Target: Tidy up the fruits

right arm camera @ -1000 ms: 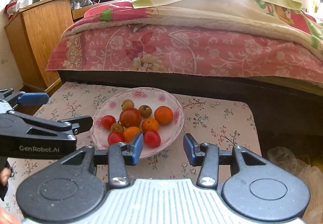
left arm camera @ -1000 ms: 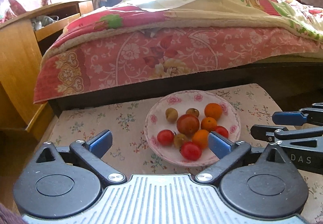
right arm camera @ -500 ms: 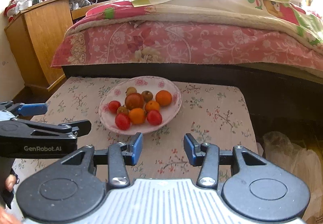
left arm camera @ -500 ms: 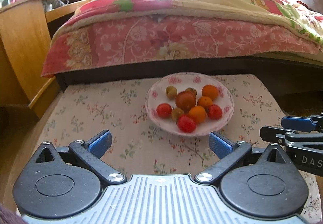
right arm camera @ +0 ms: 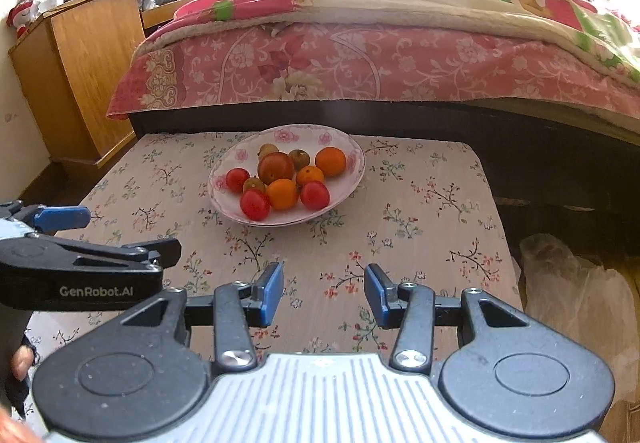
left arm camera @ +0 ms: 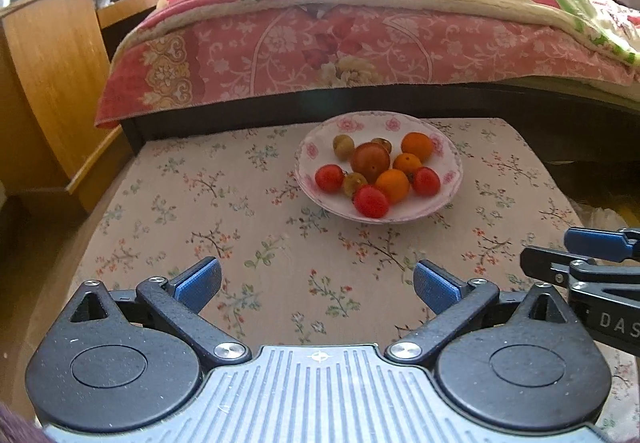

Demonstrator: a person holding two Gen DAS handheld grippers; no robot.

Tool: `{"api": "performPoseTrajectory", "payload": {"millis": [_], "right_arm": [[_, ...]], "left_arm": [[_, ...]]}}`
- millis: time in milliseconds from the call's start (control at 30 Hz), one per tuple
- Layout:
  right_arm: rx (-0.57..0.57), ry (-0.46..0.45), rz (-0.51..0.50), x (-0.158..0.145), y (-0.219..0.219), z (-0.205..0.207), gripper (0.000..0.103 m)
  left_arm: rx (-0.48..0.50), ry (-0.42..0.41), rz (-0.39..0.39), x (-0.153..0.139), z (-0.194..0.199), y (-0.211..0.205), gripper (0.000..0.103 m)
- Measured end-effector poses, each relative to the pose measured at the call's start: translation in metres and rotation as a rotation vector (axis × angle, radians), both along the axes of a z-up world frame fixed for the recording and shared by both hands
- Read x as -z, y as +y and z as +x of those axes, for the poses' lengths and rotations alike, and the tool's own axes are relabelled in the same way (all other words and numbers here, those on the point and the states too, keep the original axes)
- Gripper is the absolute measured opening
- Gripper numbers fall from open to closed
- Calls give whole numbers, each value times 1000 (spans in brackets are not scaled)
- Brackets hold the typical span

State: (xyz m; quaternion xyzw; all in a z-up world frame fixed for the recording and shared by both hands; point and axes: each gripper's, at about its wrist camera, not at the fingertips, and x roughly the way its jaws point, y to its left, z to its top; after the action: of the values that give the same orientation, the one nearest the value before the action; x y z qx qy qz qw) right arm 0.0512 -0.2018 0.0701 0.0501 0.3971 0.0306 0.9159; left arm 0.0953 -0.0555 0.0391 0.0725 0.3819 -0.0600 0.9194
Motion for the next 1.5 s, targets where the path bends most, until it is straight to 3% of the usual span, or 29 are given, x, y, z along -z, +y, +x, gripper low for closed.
{"api": "performPoseTrajectory", "payload": {"millis": [933,1500], "right_arm": [[6,12,11,-2,13,-34,47],[10,25,17,-4,17,-53,47]], "left_arm": [[0,34,-47,-1,-35,5,103],[6,52,-31,2,-51,8,103]]}}
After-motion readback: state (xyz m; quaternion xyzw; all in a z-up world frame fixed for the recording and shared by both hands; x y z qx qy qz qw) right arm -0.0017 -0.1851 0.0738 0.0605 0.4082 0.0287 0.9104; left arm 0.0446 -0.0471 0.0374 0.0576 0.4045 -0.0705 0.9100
